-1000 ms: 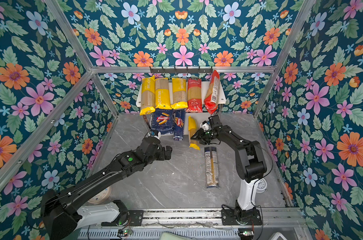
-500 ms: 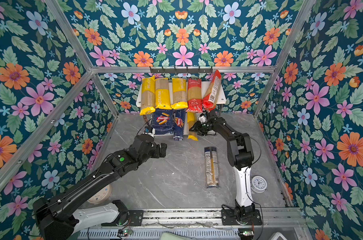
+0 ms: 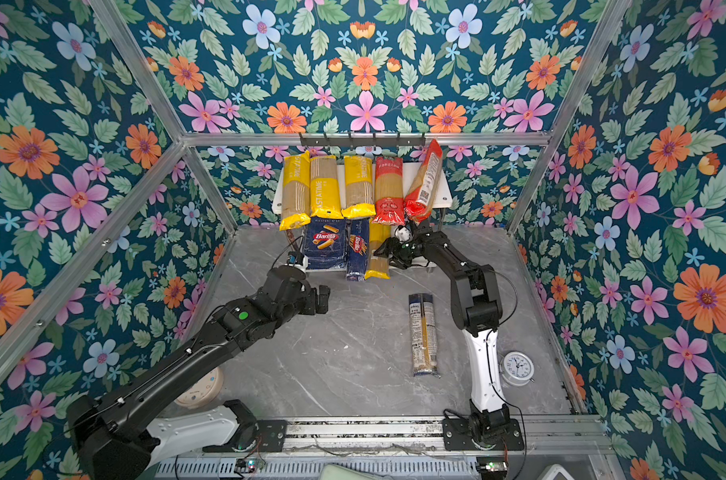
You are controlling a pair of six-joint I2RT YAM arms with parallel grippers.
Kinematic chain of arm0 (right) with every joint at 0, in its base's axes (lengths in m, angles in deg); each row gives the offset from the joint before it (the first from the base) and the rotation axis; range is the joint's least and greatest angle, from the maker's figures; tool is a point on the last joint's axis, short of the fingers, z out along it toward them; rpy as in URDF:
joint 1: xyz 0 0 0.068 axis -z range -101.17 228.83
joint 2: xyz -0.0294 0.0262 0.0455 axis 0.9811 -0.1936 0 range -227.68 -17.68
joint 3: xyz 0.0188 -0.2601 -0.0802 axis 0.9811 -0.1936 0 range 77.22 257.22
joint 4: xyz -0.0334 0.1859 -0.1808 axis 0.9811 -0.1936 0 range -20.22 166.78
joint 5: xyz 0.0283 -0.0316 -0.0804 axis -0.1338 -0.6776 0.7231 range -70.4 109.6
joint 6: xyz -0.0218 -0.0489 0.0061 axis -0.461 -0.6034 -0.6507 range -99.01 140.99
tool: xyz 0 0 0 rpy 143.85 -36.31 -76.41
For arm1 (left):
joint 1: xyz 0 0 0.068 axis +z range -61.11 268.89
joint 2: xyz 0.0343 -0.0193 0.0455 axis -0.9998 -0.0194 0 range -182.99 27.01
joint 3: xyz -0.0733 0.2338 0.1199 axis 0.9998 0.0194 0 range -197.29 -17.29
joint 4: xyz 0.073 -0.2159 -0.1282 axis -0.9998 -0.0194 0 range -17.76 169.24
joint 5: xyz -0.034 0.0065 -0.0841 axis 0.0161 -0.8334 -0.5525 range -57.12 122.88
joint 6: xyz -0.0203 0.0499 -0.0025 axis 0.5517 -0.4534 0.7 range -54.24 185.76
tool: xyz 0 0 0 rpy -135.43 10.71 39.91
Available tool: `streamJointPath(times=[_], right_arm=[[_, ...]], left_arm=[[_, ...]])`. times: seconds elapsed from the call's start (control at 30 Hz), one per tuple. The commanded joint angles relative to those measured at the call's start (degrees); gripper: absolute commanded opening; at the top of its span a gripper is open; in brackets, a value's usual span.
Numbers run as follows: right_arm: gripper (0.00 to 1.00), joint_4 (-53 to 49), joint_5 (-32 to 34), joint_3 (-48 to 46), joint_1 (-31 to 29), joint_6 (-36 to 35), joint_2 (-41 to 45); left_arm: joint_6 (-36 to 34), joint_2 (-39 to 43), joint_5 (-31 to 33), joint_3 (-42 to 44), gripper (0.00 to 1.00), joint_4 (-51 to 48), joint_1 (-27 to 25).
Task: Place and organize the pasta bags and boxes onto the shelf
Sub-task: 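Stand the yellow bag beside the Barilla Spaghetti box on the lower shelf, then open the right gripper and move it back over the clear spaghetti pack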
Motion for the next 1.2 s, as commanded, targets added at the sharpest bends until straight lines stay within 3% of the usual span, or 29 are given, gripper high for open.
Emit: streamJointPath(times=[0.0,0.77,1.17], right_arm=[[0.71,-1.73,0.98,-1.34,-0.01,0.60,1.60],[0.75,0.24,3.04,-26.71,0.02,-0.39,22.23],[0.75,-2.98,4.75,-36.88,0.00,-1.59,30.95]], left_arm=[[-1.06,0.43,-0.47,0.16,0.99,0.26,0.38],[1.11,2.91,-4.61,4.89,0.99,6.24,0.49],[6.40,7.80,-5.97,10.53,0.99,8.55,0.43]])
